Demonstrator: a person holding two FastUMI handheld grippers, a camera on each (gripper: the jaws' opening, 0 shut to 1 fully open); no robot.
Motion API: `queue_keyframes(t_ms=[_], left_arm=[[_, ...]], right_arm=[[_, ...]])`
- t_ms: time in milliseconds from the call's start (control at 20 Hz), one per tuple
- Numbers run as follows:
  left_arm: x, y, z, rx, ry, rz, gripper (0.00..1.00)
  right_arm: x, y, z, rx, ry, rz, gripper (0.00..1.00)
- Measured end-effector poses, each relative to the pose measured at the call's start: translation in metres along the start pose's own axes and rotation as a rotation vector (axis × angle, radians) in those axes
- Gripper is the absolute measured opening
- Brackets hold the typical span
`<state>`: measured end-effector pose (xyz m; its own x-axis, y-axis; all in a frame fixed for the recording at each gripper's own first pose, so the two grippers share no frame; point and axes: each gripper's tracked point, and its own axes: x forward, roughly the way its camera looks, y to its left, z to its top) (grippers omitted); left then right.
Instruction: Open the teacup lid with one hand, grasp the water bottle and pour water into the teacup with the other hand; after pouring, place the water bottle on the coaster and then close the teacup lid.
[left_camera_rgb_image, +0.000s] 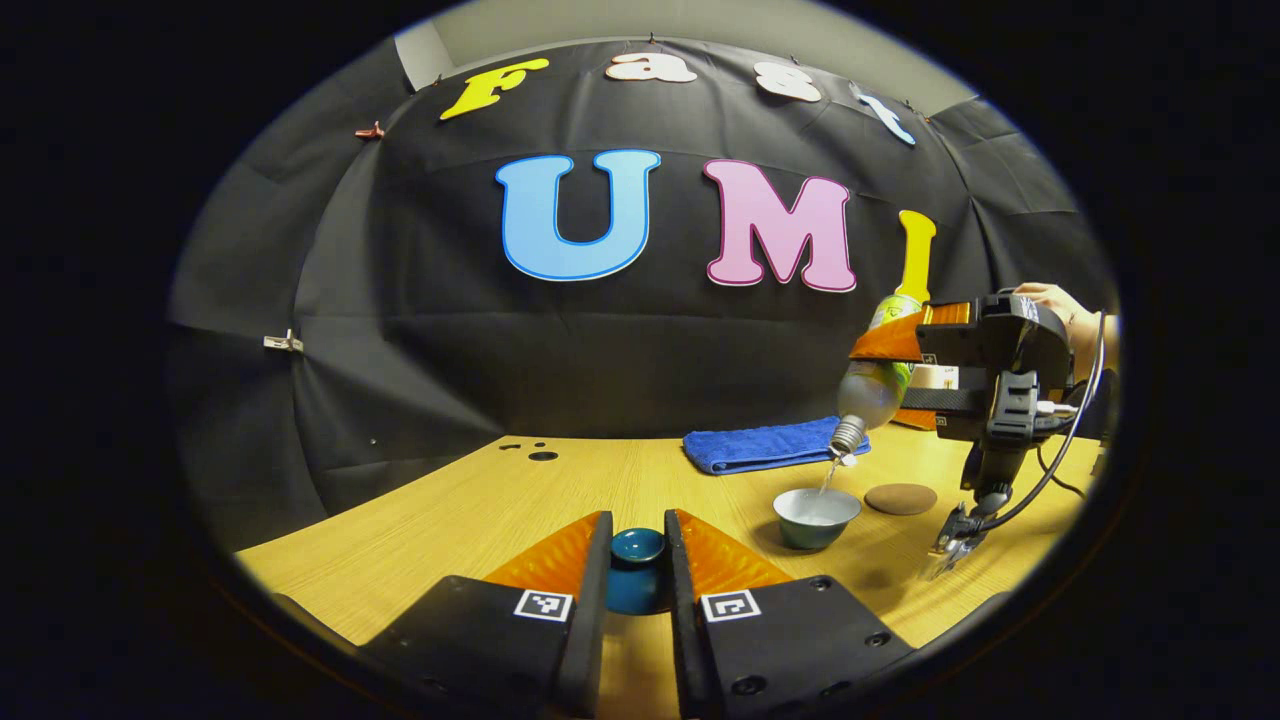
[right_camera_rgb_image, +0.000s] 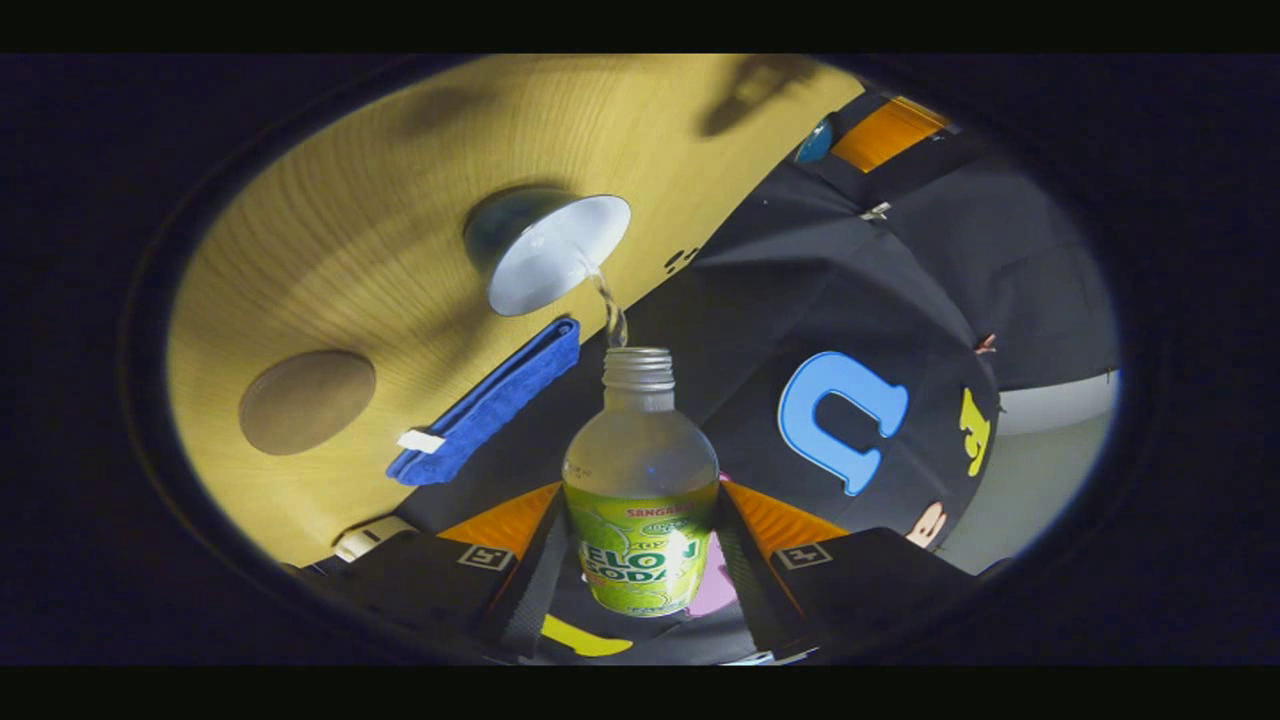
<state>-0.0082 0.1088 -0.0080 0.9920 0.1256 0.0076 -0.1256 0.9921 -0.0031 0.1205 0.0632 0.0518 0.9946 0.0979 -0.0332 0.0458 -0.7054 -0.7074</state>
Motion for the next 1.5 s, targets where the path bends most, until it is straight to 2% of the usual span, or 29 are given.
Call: queue_keyframes(t_ms=[150,200,350,400,450,500,850,950,1000,1050,1100,1250,1400,1500], left_arm=[[0.0,-0.001,0.001,0.0,0.0,0.0,0.33],[0.001,0.0,0.0,0.0,0.0,0.001,0.36],[0.0,-0.001,-0.001,0.0,0.001,0.001,0.33],[0.0,-0.001,-0.001,-0.001,0.001,0.001,0.33],[-0.001,-0.002,-0.002,-0.001,0.001,0.001,0.33],[-0.001,-0.002,-0.002,-0.001,0.001,0.001,0.36],[0.0,-0.003,-0.002,-0.001,0.0,0.001,0.36],[0.0,-0.002,-0.002,-0.001,0.0,0.001,0.33],[0.0,-0.002,-0.001,-0.001,0.0,0.001,0.33],[0.0,-0.002,-0.002,-0.001,0.0,0.001,0.33],[0.0,-0.002,-0.001,-0.001,-0.001,0.001,0.33],[0.0,-0.002,-0.002,0.0,-0.001,0.002,0.33],[0.0,-0.001,-0.001,0.001,-0.001,0.006,0.33],[0.001,-0.001,0.0,0.001,-0.001,0.007,0.33]], right_arm=[[0.002,-0.008,0.001,-0.07,-0.012,-0.023,0.79],[0.001,-0.009,0.0,-0.081,-0.015,-0.026,0.79],[0.001,-0.014,-0.002,-0.117,-0.018,-0.043,0.79],[0.004,-0.016,-0.002,-0.123,-0.019,-0.045,0.76],[0.003,-0.017,-0.003,-0.126,-0.021,-0.048,0.79],[0.004,-0.018,-0.003,-0.127,-0.022,-0.051,0.79],[0.003,-0.023,-0.001,-0.141,-0.035,-0.07,0.79],[0.003,-0.021,0.0,-0.121,-0.031,-0.065,0.79],[0.004,-0.013,0.0,-0.048,-0.029,-0.037,0.82],[0.002,0.0,0.001,0.092,-0.028,0.017,0.79],[-0.005,0.015,0.003,0.28,-0.031,0.073,0.8],[-0.022,0.042,0.027,0.831,-0.063,0.174,0.8],[-0.043,0.042,0.048,1.353,-0.143,0.258,0.8],[-0.053,0.031,0.045,1.681,-0.2,0.272,0.8]])
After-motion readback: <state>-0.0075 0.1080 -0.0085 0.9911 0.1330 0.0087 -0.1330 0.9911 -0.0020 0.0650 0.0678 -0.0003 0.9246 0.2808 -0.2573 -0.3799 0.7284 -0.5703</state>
